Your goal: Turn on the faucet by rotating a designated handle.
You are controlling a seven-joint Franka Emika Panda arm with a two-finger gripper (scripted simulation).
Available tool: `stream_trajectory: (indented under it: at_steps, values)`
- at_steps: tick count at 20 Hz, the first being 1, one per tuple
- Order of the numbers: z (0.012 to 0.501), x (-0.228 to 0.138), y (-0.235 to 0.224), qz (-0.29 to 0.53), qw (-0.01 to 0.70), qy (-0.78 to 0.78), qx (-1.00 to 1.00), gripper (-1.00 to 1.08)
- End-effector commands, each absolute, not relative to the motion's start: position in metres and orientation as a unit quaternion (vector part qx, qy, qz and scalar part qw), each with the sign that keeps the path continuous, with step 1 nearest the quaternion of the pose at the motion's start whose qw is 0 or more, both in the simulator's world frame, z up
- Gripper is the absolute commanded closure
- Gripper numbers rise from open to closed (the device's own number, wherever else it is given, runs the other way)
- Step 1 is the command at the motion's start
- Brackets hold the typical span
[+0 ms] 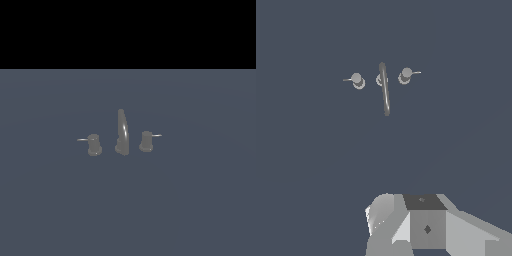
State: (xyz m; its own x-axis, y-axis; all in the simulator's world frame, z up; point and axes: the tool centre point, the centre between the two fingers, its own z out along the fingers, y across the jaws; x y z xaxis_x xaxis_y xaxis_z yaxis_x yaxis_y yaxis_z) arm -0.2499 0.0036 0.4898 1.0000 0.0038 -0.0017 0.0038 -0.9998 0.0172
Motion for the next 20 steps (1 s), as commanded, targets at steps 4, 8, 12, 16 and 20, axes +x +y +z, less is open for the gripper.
stream_trajectory:
  at_steps: [4, 8, 12, 16, 20]
  values:
    - [0.488, -0.25, 0.005, -0.001, 0.009, 0.0, 1.0, 1.08]
    - [0.482, -0.248, 0.009, -0.001, 0.008, -0.011, 1.0, 1.08]
    - [0.471, -0.246, 0.017, -0.001, 0.008, -0.03, 1.0, 1.08]
    - [0.455, -0.242, 0.028, -0.001, 0.008, -0.057, 0.998, 1.08]
    - [0.434, -0.235, 0.042, -0.001, 0.008, -0.094, 0.996, 1.08]
